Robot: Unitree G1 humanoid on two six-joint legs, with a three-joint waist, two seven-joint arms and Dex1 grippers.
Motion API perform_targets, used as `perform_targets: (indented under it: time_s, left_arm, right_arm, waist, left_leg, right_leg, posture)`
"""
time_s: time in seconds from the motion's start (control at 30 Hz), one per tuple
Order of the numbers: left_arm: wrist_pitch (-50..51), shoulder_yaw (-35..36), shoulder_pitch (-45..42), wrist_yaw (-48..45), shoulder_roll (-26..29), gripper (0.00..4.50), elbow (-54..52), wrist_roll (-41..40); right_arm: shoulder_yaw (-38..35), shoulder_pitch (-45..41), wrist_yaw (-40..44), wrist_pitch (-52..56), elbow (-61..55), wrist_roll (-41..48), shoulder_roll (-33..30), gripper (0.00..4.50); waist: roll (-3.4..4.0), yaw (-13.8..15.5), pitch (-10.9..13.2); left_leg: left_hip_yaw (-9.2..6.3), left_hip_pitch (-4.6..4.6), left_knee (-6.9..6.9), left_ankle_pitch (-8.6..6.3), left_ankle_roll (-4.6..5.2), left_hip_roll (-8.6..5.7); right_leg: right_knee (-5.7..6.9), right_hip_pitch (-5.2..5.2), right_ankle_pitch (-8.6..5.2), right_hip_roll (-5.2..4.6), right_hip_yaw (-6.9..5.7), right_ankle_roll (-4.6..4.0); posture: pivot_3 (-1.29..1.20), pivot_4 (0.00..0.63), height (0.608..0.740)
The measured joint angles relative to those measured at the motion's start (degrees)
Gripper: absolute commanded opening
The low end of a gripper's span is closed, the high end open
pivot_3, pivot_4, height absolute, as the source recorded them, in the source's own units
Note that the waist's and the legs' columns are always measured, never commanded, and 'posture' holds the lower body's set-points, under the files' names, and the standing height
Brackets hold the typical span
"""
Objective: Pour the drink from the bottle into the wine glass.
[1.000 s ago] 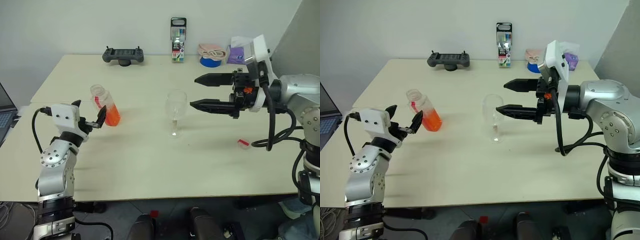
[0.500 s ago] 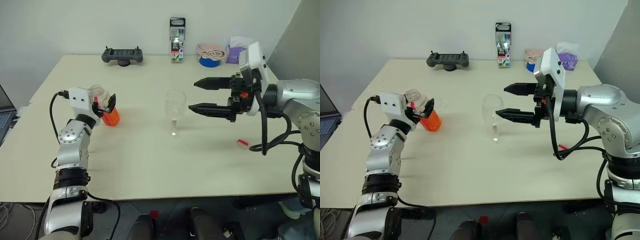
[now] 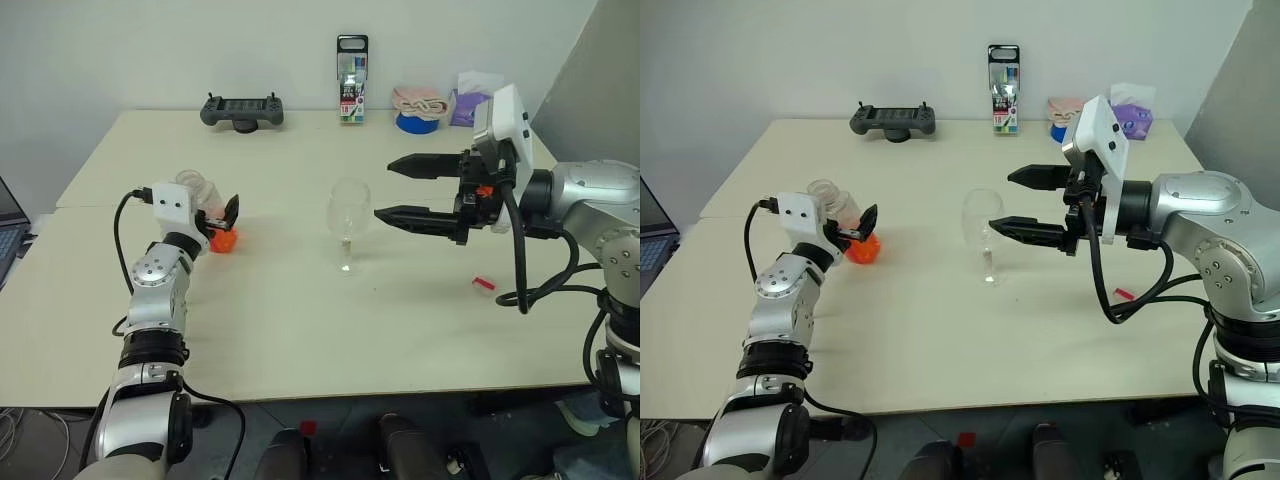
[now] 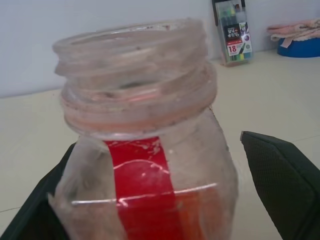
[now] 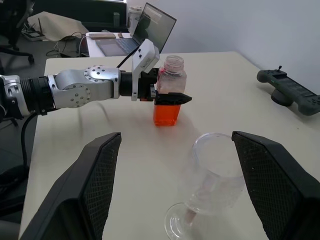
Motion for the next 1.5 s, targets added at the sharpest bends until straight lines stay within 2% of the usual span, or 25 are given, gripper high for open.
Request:
perform_targets:
  time_s: [0.13,0.4,0.47,0.73,0.9,1.0,1.17,1.5]
  left_arm:
    - [-0.5,0.1,0.0,0.0,0.0,4.44,-0.1,-0.3]
    - [-0.8,0.1,0.0,0.0,-0.1,1.97,-0.1,-0.7]
    - [-0.8,0.1,0.0,0.1,-0.2,1.67,-0.1,-0.7]
    - [0.0,-1.4,-2.6,-1.7,0.2,1.66,-0.4,-0.3]
    - [-1.2,-7.6,-6.1,-6.5,4.0,1.66,-5.3,4.9]
    - [-3.0,-9.9,-8.1,-8.4,5.0,1.66,-7.2,7.0]
    - [-9.7,-14.6,-10.0,-11.4,6.3,1.66,-7.3,11.5]
    - [-25.8,-20.3,-16.6,-11.2,7.1,1.66,0.7,20.6]
  right_arm:
    - [0.0,-0.2,-1.2,0.0,0.6,-0.1,1.7,3.77]
    - [0.4,-0.4,-2.3,0.0,1.2,-0.4,3.1,3.79]
    - [0.5,-0.4,-2.3,-0.1,1.2,-0.4,3.1,3.79]
    - [-1.4,2.1,-4.7,-0.7,0.9,-0.9,2.5,3.79]
    - [-9.8,14.8,-9.5,-1.4,-4.2,0.5,3.4,3.79]
    - [-12.1,21.3,-12.0,-2.6,-8.8,0.9,4.8,3.79]
    - [-12.8,28.7,-17.2,-7.4,-13.9,-1.4,8.1,3.79]
    - [-10.6,29.6,-22.2,-9.3,-14.7,-3.1,9.6,3.79]
  waist:
    - [0.00,0.0,0.0]
    - [0.00,0.1,0.0]
    - [0.00,0.1,0.0]
    - [-0.04,0.2,0.0]
    - [-0.11,0.6,0.0]
    - [-0.11,0.4,0.0]
    - [-0.10,-0.1,0.0]
    - [-0.11,0.0,0.0]
  left_leg:
    - [0.00,0.01,0.00,0.00,0.00,0.00]
    - [0.00,0.00,0.00,0.00,0.00,-0.01]
    - [0.00,0.00,0.00,0.00,0.00,0.00]
    - [-0.03,-0.06,0.01,0.00,0.00,-0.01]
    - [-0.05,-0.16,-0.02,-0.02,-0.03,-0.06]
    - [-0.03,-0.13,-0.03,-0.03,-0.04,-0.05]
    - [0.05,-0.02,-0.01,-0.02,-0.04,-0.01]
    - [0.06,0.00,0.02,-0.02,-0.04,-0.03]
  right_leg:
    - [0.02,0.00,0.00,0.00,0.00,0.00]
    - [0.00,0.00,0.02,0.00,0.00,-0.02]
    - [0.01,0.00,0.01,0.00,0.00,-0.01]
    - [-0.02,0.00,0.02,0.00,-0.05,-0.02]
    - [-0.05,-0.04,0.03,-0.06,-0.05,-0.03]
    - [-0.03,-0.04,0.02,-0.05,-0.03,-0.02]
    - [0.02,-0.03,-0.16,0.04,0.09,0.28]
    - [0.02,0.03,-0.14,0.04,0.11,0.30]
  posture:
    - [0.00,0.150,0.740]
    - [0.00,0.150,0.740]
    - [0.00,0.150,0.740]
    - [0.00,0.150,0.740]
    - [0.00,0.150,0.740]
    - [0.00,0.150,0.740]
    - [0.00,0.150,0.740]
    - [0.00,0.150,0.740]
